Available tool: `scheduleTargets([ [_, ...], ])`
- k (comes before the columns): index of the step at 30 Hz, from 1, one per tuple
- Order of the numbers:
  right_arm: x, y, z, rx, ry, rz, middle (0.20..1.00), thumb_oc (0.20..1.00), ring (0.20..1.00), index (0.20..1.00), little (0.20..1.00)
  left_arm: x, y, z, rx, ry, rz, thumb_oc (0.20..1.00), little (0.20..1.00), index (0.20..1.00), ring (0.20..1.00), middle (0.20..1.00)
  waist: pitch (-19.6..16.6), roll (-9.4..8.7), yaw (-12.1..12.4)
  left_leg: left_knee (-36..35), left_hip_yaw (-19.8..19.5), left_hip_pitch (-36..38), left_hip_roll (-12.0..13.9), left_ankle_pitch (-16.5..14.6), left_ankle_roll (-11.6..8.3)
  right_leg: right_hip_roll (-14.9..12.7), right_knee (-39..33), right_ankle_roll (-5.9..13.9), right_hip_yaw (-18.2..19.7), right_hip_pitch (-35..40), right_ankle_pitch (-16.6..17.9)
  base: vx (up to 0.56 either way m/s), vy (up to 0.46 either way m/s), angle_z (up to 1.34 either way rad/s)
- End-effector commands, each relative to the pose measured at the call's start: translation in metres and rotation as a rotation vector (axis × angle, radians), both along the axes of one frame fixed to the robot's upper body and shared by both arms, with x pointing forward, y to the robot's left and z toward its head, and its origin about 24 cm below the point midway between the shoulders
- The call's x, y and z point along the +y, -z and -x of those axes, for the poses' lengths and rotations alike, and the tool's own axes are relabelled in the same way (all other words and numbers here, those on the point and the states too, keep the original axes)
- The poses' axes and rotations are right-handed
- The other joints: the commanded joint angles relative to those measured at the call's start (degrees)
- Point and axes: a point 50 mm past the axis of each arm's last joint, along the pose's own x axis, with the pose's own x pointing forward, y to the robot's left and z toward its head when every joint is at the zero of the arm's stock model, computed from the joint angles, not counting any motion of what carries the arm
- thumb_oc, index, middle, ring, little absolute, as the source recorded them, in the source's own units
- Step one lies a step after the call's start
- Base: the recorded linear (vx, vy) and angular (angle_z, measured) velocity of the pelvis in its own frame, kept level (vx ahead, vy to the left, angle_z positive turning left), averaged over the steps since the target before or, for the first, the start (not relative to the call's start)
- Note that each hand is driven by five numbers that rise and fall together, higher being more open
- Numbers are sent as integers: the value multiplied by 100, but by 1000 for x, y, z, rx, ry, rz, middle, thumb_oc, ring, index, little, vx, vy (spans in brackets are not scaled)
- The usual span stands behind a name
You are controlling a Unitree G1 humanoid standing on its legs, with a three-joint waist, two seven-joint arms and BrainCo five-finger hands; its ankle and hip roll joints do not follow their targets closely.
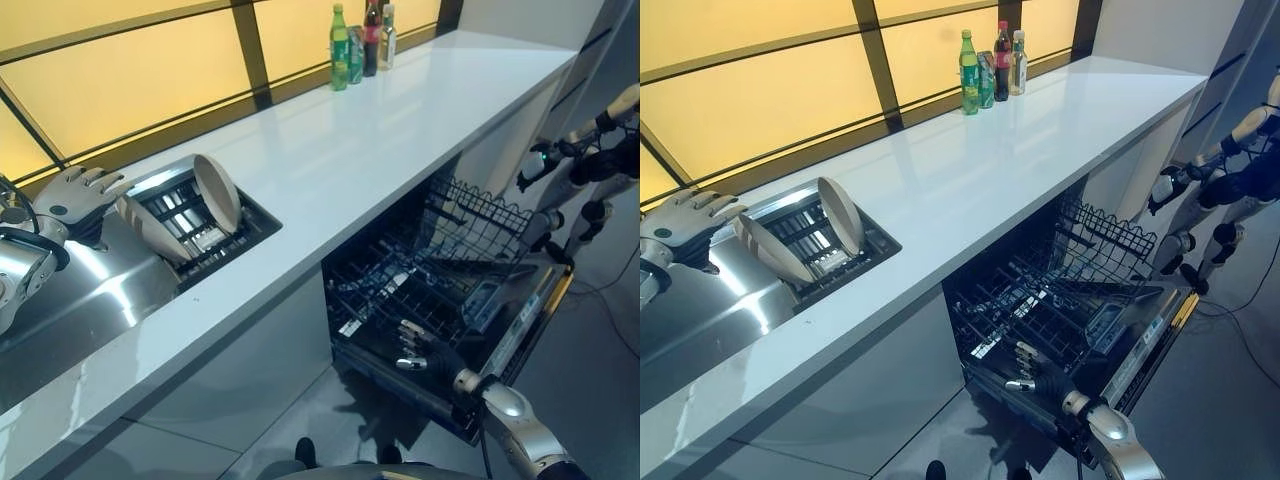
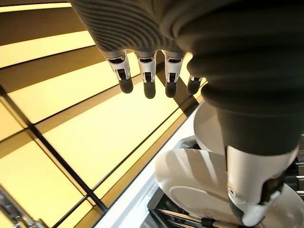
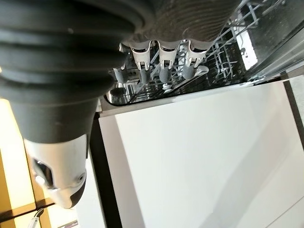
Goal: Pick up plates and place into dishwasher.
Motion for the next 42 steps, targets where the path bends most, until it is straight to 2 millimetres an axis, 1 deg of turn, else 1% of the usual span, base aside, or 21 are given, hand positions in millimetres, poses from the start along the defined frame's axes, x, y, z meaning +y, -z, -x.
scheduleTargets([
  [1,12,-40,-25,-211,-61,-63,1000,1000,1000,1000,1000,6,-56,-10,-249,1,-55,1000,1000,1000,1000,1000,390,-62,-129,58,223,115,-492,-833,300,-246,328,572,56,-172,-491,-51,30,-3],
  [4,10,-40,-27,-206,-48,-59,1000,1000,1000,1000,1000,7,-55,-12,-257,15,-77,1000,1000,1000,1000,1000,465,-85,-142,58,250,58,-484,-815,292,-251,339,585,67,-247,-461,-60,32,-2],
  [8,5,-42,-30,-214,-31,-53,1000,1000,1000,1000,1000,12,-52,-14,-200,-40,-101,1000,1000,1000,1000,1000,572,-90,-173,67,272,-36,-474,-784,289,-246,362,592,100,-365,-424,-90,35,-1],
  [9,2,-45,-33,-228,-33,-46,1000,1000,1000,1000,1000,14,-51,-13,-192,-57,-106,1000,1000,1000,1000,1000,647,-101,-187,73,274,-89,-475,-774,289,-243,373,595,124,-426,-411,-126,32,-8],
  [11,0,-48,-34,-238,-31,-41,1000,1000,1000,1000,1000,15,-50,-13,-189,-62,-100,1000,1000,1000,1000,1000,705,-113,-194,73,277,-116,-474,-766,290,-238,388,600,139,-469,-398,-97,23,-10],
  [14,-2,-50,-36,-249,-30,-34,1000,1000,1000,1000,1000,17,-46,-15,-136,-91,-93,1000,1000,1000,1000,1000,753,-126,-204,77,292,-140,-473,-762,293,-240,393,612,141,-501,-385,-51,19,-7],
  [15,-2,-51,-37,-260,-27,-32,1000,1000,1000,1000,1000,20,-38,-15,-54,-137,-106,1000,1000,1000,1000,1000,789,-137,-215,83,296,-156,-469,-758,293,-245,400,620,141,-521,-373,-66,14,-9],
  [17,-4,-56,-41,-277,-20,-34,1000,1000,1000,1000,1000,28,-26,-12,28,-206,-108,1000,1000,1000,1000,1000,842,-170,-212,93,300,-196,-473,-754,304,-253,417,640,149,-577,-350,-82,16,-6],
  [22,-5,-58,-44,-282,-15,-38,1000,1000,1000,1000,1000,34,-21,-11,69,-238,-114,1000,1000,1000,1000,1000,918,-196,-232,119,340,-238,-471,-752,315,-258,458,660,159,-644,-338,-40,13,-2],
  [27,-7,-60,-46,-296,-2,-38,1000,1000,1000,1000,1000,32,-17,-16,103,-242,-123,1000,1000,1000,1000,1000,983,-236,-250,127,368,-292,-463,-738,318,-250,455,665,162,-684,-323,-24,1,0],
  [28,-8,-63,-48,-307,2,-42,1000,1000,1000,1000,1000,32,-15,-17,125,-261,-123,928,928,928,928,928,1007,-253,-251,125,366,-316,-464,-730,317,-245,456,665,164,-711,-313,-65,-13,0],
  [29,-7,-65,-50,-315,2,-43,1000,1000,1000,1000,1000,33,-13,-18,133,-279,-117,802,802,802,802,802,1022,-266,-249,125,363,-338,-466,-724,316,-244,459,669,171,-737,-304,-64,-14,0],
  [31,-6,-68,-52,-329,1,-43,1000,1000,1000,1000,1000,36,-11,-18,150,-310,-112,200,200,200,200,200,1049,-282,-255,122,370,-358,-465,-720,315,-244,461,676,175,-771,-291,-52,-8,0],
  [35,-7,-70,-53,-339,13,-50,1000,1000,1000,1000,1000,39,-16,-18,125,-325,-131,200,200,200,200,200,1042,-282,-260,116,375,-355,-464,-720,307,-246,455,688,159,-767,-288,-10,-1,0],
  [40,-10,-66,-48,-328,15,-72,1000,1000,1000,1000,1000,40,-29,-17,35,-294,-173,200,200,200,200,200,914,-251,-261,101,369,-301,-474,-733,287,-247,398,678,105,-679,-306,3,-7,0],
  [42,-8,-64,-46,-322,13,-77,1000,1000,1000,1000,1000,39,-30,-17,8,-280,-185,200,200,200,200,200,829,-234,-257,97,360,-271,-478,-741,277,-247,376,666,81,-628,-325,27,-39,1],
])
